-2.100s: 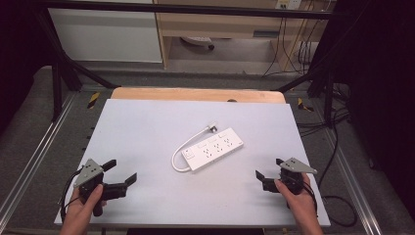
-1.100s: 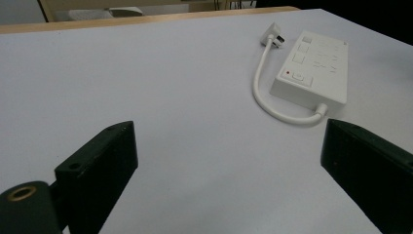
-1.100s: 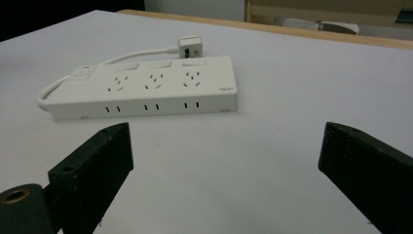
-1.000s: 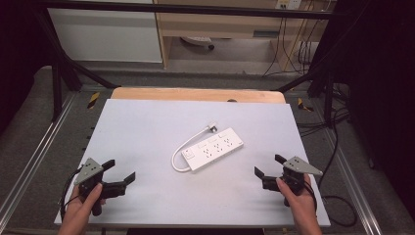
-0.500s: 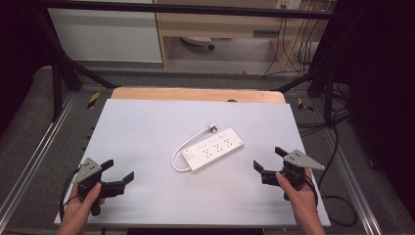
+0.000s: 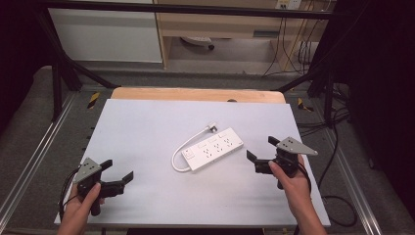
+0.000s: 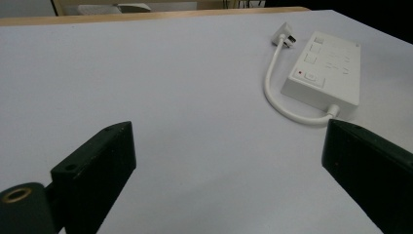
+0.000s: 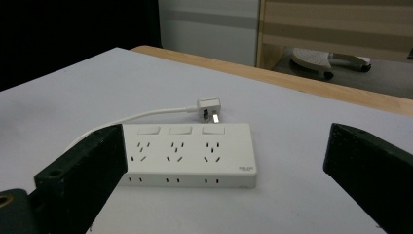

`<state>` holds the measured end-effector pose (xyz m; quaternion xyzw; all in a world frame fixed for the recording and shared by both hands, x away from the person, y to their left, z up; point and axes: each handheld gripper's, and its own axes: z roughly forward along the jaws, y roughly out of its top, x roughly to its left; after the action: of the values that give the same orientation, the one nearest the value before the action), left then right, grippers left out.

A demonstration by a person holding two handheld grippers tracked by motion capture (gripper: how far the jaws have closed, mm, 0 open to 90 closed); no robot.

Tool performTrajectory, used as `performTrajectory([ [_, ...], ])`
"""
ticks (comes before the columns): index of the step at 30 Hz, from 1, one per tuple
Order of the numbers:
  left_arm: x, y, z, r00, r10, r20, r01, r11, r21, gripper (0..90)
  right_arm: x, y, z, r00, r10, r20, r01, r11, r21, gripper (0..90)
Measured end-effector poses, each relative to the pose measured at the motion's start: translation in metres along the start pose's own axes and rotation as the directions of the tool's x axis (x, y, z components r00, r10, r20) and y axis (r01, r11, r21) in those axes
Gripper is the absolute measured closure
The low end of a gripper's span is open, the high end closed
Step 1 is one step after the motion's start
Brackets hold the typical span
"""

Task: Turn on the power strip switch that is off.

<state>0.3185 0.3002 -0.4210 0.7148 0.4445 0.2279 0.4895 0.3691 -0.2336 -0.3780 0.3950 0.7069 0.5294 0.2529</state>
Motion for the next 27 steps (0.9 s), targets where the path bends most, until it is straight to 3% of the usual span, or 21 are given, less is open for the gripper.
performTrajectory([
  [14, -0.001, 0.000, 0.000, 1.0000, 0.004, 0.008, -0.004, 1.0000, 0.001, 5.6, -0.003, 0.027, 0.014, 0.9996, -0.026, 0.007, 0.026, 0.999, -0.037, 3.3],
  [27, -0.001, 0.000, 0.000, 1.0000, 0.004, 0.008, -0.005, 1.0000, 0.003, 5.6, -0.011, 0.044, 0.027, 0.9998, 0.005, 0.018, -0.004, 0.996, -0.086, 3.5],
])
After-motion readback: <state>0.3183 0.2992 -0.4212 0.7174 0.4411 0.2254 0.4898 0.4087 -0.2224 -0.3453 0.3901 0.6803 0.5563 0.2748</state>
